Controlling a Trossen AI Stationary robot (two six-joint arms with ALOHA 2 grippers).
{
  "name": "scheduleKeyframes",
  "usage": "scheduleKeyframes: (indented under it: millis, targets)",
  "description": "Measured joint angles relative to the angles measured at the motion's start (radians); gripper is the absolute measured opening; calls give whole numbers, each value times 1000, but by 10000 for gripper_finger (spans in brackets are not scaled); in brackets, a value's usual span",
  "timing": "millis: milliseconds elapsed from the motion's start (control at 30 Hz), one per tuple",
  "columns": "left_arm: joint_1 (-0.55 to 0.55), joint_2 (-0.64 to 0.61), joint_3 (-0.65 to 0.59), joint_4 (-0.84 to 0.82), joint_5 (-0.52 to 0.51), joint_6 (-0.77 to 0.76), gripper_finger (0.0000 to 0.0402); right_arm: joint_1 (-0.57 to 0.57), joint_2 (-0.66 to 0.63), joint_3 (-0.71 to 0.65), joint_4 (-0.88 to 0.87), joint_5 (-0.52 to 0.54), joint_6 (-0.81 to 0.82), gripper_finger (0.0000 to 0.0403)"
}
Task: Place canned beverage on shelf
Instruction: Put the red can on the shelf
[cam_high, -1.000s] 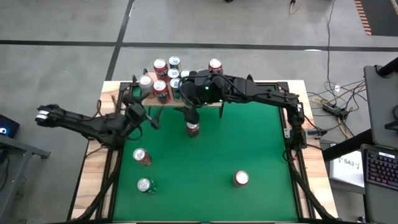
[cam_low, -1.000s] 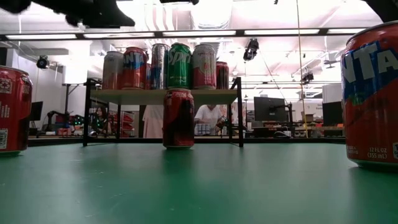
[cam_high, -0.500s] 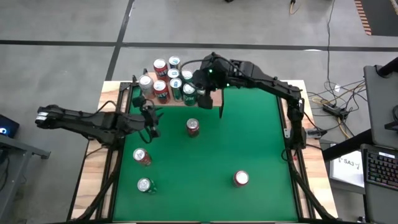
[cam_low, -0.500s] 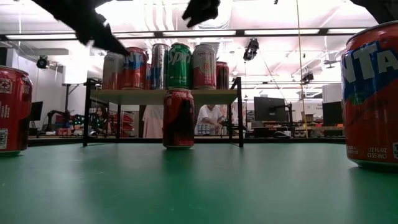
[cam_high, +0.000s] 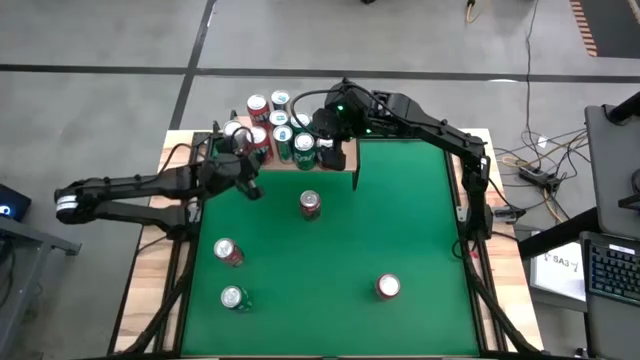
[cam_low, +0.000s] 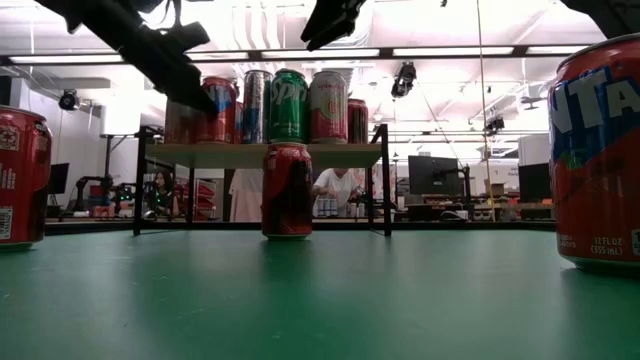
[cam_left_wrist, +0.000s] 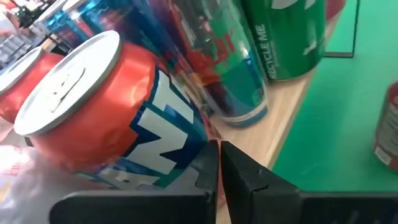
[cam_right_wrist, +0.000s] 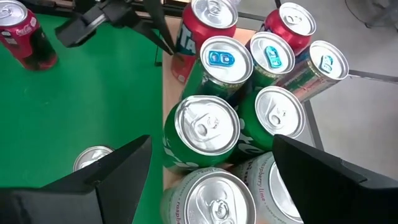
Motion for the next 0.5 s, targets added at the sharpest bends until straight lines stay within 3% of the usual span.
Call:
scheduleKeyframes:
  millis: [500]
  targets:
    - [56, 51, 0, 76, -6, 76, 0, 0, 0, 0, -3, 2, -16, 325]
